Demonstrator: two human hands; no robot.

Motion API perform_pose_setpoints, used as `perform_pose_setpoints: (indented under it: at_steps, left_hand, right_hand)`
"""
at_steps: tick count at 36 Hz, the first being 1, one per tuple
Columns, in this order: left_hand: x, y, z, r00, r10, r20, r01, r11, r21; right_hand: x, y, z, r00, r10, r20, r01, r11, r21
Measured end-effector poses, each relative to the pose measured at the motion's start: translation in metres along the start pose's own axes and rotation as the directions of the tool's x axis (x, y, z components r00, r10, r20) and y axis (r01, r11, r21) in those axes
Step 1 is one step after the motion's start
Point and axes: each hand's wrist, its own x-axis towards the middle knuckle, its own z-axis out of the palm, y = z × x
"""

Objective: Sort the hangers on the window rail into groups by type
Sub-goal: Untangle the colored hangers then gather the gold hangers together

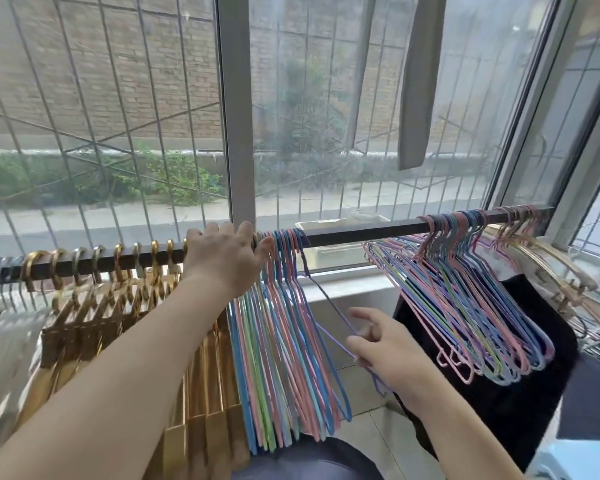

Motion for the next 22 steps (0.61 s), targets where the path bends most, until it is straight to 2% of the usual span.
perform_pose_setpoints:
  at_steps: [4,8,11,16,22]
  left_hand:
    - [0.001,0.000,0.001,1.000,0.003,-0.002,-0.003,1.000,0.004]
    - [0.003,-0.002,0.001,1.000,-0.002,-0.001,0.002,1.000,0.008]
    - [0.001,-0.001,0.002,1.000,0.002,0.001,-0.002,1.000,0.012]
    - [0.000,-0.001,0.002,1.000,0.002,0.007,-0.002,1.000,0.010]
    - [-0.001,-0.001,0.002,1.000,0.000,0.010,0.000,1.000,0.009]
  right_hand:
    - [-0.029,0.011,-0.010,0.977,-0.065,-0.203,0.102,0.979,0.175]
    - [-0.041,0.002,-0.014,0.858,-0.129,-0.497,0.281,0.928,0.245]
    - [-0.040,-0.016,-0.021,0.770,-0.174,-0.613,0.404,0.878,0.258]
    - [-0.033,-0.063,-0.030,0.639,-0.321,-0.699,0.601,0.776,0.193]
    - [0.005,-0.103,-0.026,0.612,-0.458,-0.645,0.597,0.803,-0.003]
